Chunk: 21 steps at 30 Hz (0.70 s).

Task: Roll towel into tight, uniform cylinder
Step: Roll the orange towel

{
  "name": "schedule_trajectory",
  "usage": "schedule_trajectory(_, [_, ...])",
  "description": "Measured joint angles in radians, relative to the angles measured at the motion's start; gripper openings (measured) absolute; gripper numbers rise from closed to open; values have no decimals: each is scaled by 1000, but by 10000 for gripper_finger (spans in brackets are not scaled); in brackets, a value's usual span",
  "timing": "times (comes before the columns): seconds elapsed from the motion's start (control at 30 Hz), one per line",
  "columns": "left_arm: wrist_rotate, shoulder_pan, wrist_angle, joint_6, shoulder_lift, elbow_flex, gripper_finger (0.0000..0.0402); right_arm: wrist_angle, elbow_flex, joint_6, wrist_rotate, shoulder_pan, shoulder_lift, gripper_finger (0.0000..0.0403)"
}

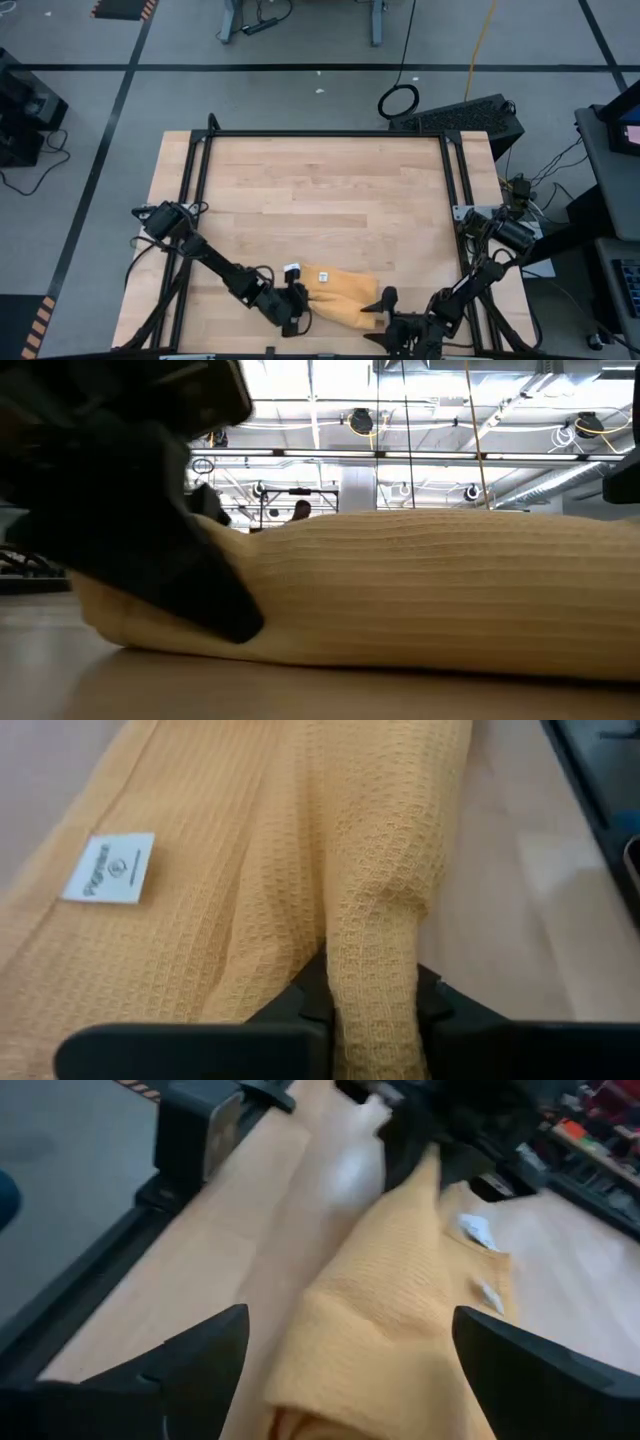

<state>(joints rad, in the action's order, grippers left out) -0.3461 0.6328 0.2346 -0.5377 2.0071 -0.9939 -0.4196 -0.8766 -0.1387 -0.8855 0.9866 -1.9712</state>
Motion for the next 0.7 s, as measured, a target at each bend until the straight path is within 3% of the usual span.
schedule_trajectory(0.33, [232, -106, -1, -71, -31, 1, 40, 38, -1, -88, -7, -3, -5, 337])
schedule_trajectory(0.57, [276, -149, -7, -112, -35, 1, 40, 147, -1, -301, -34, -15, -5, 331])
schedule_trajectory(0.7, [281, -156, -7, -115, -35, 1, 39, 169, -1, -416, -38, -29, -5, 294])
